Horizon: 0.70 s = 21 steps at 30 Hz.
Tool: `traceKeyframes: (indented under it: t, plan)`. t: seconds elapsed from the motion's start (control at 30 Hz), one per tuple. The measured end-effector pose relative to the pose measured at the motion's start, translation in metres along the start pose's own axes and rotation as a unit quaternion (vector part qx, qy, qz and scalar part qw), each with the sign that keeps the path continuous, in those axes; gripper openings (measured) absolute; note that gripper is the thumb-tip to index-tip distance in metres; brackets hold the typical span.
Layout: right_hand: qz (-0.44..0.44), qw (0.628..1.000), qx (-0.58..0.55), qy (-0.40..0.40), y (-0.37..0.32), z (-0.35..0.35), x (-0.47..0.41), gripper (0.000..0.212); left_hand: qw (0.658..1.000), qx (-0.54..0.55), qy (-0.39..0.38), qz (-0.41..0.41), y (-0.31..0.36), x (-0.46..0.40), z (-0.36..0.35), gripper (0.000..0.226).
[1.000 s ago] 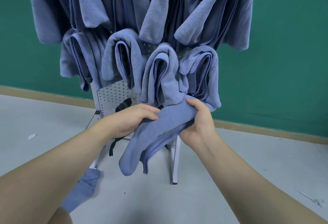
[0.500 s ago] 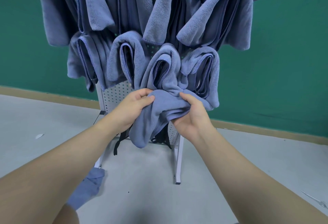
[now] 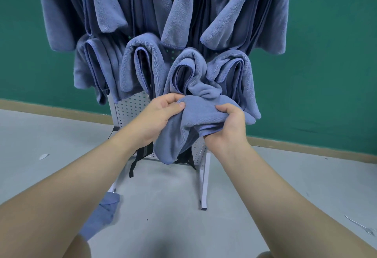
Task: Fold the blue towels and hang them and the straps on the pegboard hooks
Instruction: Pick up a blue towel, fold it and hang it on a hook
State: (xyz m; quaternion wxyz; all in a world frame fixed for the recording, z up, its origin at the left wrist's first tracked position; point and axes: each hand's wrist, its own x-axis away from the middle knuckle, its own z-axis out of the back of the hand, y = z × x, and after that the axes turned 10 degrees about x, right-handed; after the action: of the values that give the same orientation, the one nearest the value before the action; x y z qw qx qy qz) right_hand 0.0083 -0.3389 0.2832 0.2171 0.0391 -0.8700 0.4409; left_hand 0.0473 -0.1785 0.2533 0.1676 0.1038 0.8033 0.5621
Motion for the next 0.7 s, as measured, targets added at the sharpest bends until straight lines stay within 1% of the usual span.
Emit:
traceKeyframes:
  t: [0.1, 0.2, 0.23, 0.37, 0.47, 0.53, 0.6, 0.7]
  plan:
    - [0.033, 0.999, -0.013, -0.006, -0.002, -0.001, 0.001, 0.021, 0.999, -0.02, -0.007, -0.038, 0.008, -0.001, -0.006, 0.019]
    - [0.05, 0.999, -0.009, -0.007, -0.006, -0.007, 0.002, 0.055, 0.997, -0.02, 0.018, -0.067, 0.01, -0.007, -0.008, 0.019]
    - [0.053, 0.999, -0.001, -0.007, -0.006, -0.008, 0.001, 0.057, 0.997, -0.017, 0.03, -0.069, 0.009, -0.009, -0.008, 0.019]
    - [0.051, 0.998, 0.018, -0.015, -0.007, -0.013, 0.002, 0.034, 0.996, -0.027, 0.061, -0.06, 0.002, -0.018, -0.003, 0.016]
    - [0.053, 0.998, 0.044, -0.001, -0.003, -0.014, 0.0, 0.02, 0.996, -0.024, 0.065, -0.049, -0.001, -0.021, -0.003, 0.018]
    - [0.044, 0.997, 0.054, 0.015, 0.0, -0.013, -0.001, 0.019, 0.997, -0.027, 0.062, -0.033, -0.004, -0.02, -0.004, 0.019]
    - [0.034, 0.997, 0.062, 0.027, 0.003, -0.011, -0.001, 0.022, 0.998, -0.032, 0.059, -0.018, -0.008, -0.017, -0.004, 0.02]
    - [0.018, 0.993, 0.104, 0.053, 0.008, -0.008, 0.001, 0.023, 0.995, -0.078, 0.058, 0.008, -0.013, -0.011, -0.002, 0.02]
